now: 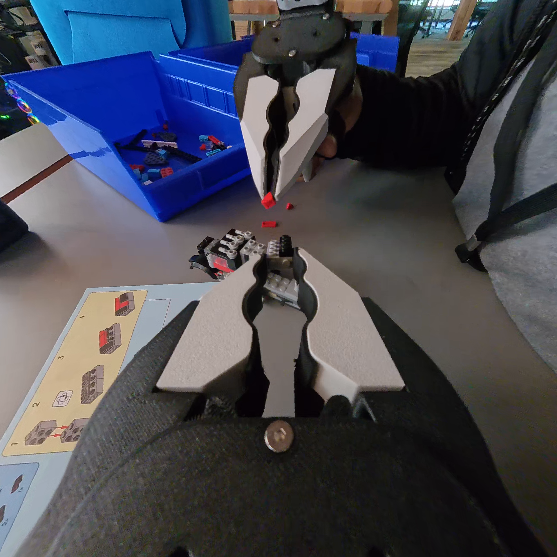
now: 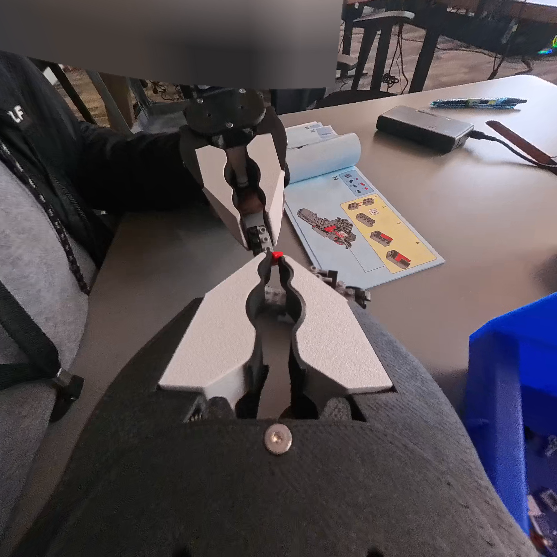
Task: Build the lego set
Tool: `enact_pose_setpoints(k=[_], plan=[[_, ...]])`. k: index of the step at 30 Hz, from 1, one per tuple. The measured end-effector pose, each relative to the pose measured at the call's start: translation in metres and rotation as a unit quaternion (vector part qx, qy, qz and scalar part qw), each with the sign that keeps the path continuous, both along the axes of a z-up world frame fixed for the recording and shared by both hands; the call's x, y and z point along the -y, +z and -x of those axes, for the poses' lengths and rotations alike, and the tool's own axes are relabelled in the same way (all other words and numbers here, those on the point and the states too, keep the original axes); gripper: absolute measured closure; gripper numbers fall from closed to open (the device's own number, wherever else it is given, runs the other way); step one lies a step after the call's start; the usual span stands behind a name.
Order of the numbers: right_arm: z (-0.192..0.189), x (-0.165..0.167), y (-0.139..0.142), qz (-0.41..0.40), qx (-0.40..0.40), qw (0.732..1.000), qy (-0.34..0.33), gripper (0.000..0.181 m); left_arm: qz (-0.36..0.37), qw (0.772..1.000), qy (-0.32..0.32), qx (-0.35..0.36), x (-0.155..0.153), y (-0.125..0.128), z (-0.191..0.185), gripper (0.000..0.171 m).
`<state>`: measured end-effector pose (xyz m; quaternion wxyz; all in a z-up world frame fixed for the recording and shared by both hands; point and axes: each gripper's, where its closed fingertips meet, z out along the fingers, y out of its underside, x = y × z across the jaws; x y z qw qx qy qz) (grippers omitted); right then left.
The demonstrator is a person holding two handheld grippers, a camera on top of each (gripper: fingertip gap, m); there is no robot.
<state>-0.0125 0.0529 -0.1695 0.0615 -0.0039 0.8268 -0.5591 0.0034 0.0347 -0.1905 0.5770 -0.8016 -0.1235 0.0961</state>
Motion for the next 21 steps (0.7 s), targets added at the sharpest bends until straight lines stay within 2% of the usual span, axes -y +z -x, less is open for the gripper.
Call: enact_pose_setpoints(k=[21], plan=[[-0.0053, -0.0009, -0.0053, 0.001, 0.005, 1.0, -0.002, 0.176, 0.002, 1.0, 0.0, -0.003, 0.0021, -0.0003, -0.0002, 0.155]])
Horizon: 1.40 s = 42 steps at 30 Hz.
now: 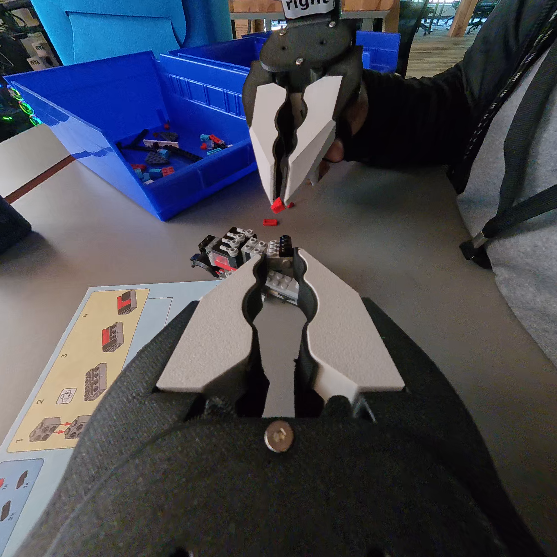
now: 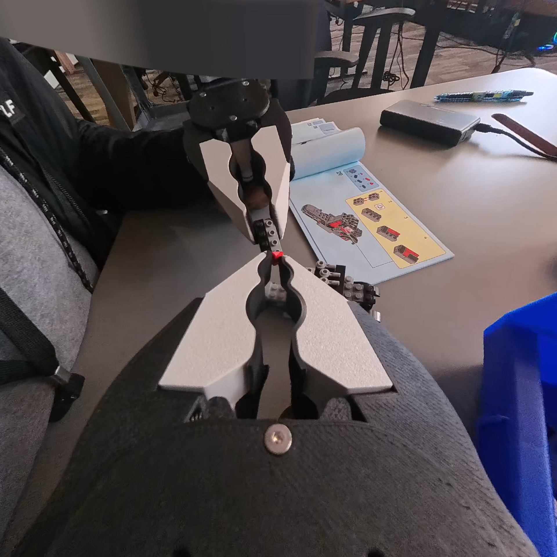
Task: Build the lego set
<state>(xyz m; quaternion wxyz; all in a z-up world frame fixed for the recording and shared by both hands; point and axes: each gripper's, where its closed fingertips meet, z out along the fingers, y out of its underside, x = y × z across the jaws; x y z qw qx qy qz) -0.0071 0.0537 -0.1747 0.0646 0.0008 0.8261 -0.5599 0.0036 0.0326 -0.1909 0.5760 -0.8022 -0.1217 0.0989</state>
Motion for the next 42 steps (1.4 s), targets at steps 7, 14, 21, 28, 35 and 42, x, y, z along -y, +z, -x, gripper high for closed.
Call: enact_pose_setpoints(k=[7, 14, 21, 28, 35, 42], plan=[[0.0009, -0.0011, -0.003, -0.004, -0.001, 1.0, -0.002, 0.176, -0.004, 1.0, -0.001, 0.0, 0.0003, 0.001, -0.0004, 0.155], [0.0027, -0.0018, -0.0061, -0.008, 0.004, 1.0, -0.004, 0.176, -0.008, 1.0, -0.002, 0.0, 0.0009, 0.0021, -0.0008, 0.155], [0.0032, -0.0016, -0.0061, -0.007, 0.006, 1.0, -0.005, 0.176, -0.009, 1.0, -0.002, 0.002, 0.0011, 0.0022, -0.0005, 0.155], [0.002, -0.0007, -0.0044, -0.003, 0.008, 1.0, -0.004, 0.176, -0.01, 1.0, -0.002, 0.002, 0.0011, 0.0023, -0.0001, 0.155], [0.0015, 0.0, -0.0019, 0.002, 0.01, 1.0, -0.004, 0.176, -0.009, 1.0, -0.001, 0.001, 0.0008, 0.0019, 0.0, 0.154], [-0.0009, 0.0045, 0.0014, 0.009, 0.015, 1.0, -0.003, 0.176, -0.007, 1.0, -0.002, 0.001, 0.0002, 0.0012, -0.0002, 0.154]])
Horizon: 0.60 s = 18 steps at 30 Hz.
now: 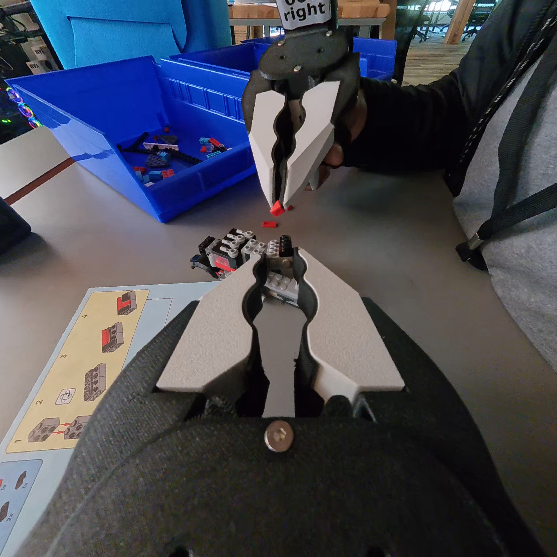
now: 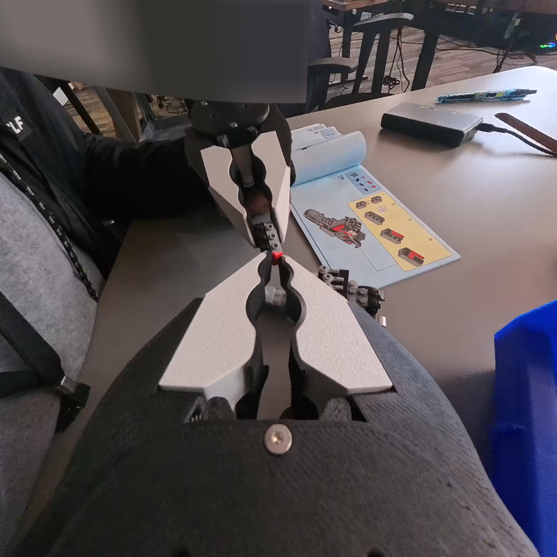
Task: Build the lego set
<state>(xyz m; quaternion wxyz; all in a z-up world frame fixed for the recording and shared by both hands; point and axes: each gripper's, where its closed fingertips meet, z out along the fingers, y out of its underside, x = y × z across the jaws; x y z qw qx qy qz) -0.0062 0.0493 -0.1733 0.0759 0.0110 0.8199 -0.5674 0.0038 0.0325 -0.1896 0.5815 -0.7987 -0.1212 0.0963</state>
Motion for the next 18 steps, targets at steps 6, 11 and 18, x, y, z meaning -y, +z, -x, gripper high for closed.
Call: enact_pose_setpoints(k=[6, 11, 18], plan=[[-0.004, 0.009, 0.002, 0.003, 0.011, 1.0, 0.0, 0.176, 0.005, 1.0, -0.002, -0.002, -0.002, -0.001, -0.001, 0.154], [-0.007, 0.013, -0.004, -0.016, 0.02, 1.0, 0.004, 0.176, 0.012, 1.0, -0.006, -0.006, -0.003, -0.003, -0.003, 0.155], [-0.01, 0.013, -0.01, -0.037, 0.027, 0.999, 0.007, 0.176, 0.014, 1.0, -0.016, -0.012, -0.006, -0.003, -0.006, 0.155]])
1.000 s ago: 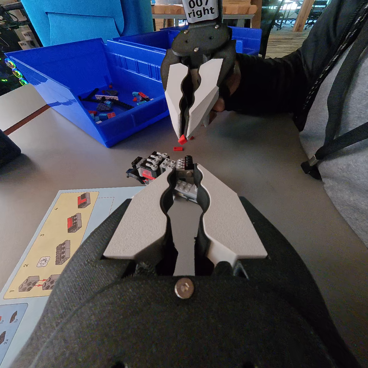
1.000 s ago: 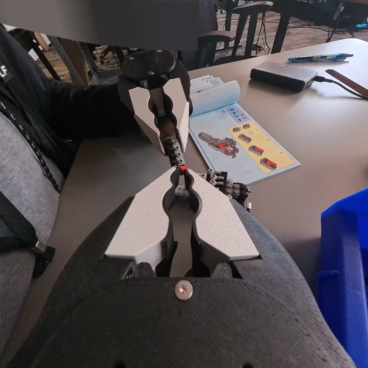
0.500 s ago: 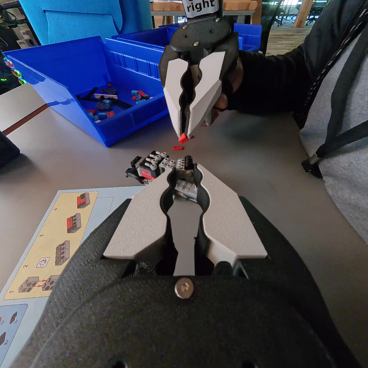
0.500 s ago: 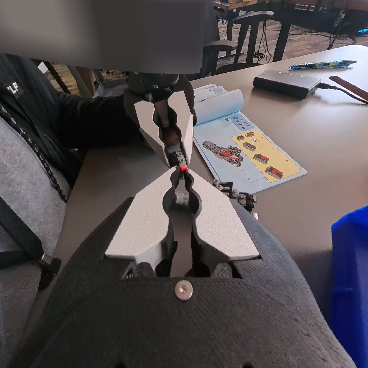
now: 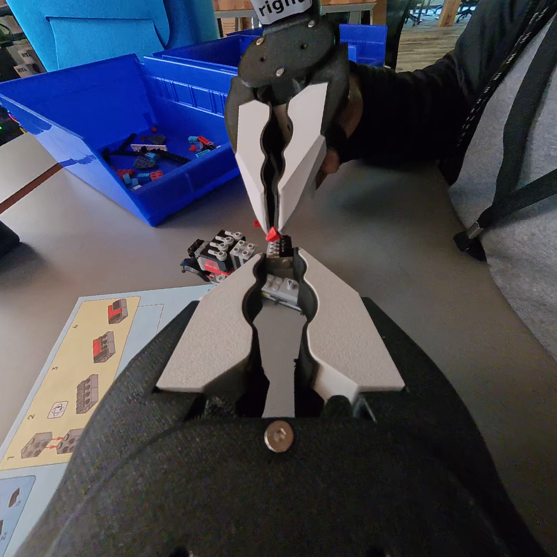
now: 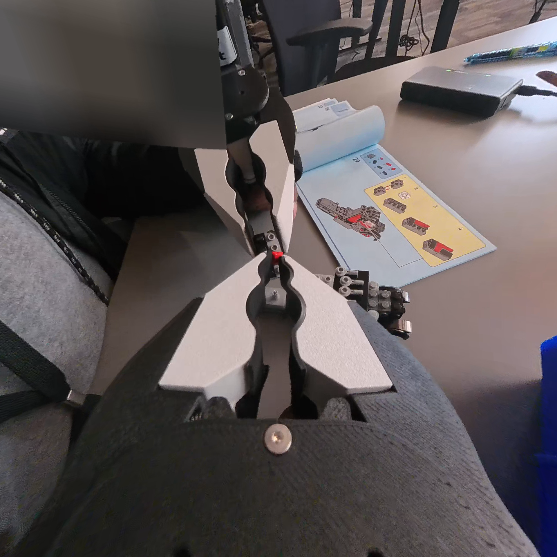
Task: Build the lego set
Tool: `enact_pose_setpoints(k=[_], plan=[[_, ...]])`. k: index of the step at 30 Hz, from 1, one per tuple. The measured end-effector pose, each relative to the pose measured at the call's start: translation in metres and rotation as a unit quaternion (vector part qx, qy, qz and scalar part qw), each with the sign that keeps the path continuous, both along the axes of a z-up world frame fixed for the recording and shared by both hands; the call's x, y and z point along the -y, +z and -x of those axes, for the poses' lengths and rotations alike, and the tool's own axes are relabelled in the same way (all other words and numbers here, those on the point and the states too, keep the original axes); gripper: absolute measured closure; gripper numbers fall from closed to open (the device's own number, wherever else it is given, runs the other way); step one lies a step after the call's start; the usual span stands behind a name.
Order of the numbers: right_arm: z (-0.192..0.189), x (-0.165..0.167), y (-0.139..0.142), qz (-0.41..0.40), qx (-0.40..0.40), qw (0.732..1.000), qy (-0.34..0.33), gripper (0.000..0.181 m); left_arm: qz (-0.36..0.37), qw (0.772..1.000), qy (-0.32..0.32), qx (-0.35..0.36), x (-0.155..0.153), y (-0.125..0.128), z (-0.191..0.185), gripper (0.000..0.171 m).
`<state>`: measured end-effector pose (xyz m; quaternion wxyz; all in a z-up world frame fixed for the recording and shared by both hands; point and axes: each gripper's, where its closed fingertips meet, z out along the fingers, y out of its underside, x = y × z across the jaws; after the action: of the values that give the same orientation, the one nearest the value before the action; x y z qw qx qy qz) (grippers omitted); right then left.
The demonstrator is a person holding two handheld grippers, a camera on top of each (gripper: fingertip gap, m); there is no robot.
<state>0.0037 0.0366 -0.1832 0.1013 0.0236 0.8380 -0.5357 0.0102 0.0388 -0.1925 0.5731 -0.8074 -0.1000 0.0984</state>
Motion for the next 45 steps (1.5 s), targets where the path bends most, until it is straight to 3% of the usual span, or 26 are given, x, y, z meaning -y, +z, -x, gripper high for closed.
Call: enact_pose_setpoints(k=[45], plan=[[-0.017, -0.006, 0.015, 0.045, 0.043, 0.997, 0.056, 0.173, -0.043, 0.996, -0.039, -0.07, -0.008, 0.017, -0.015, 0.155]])
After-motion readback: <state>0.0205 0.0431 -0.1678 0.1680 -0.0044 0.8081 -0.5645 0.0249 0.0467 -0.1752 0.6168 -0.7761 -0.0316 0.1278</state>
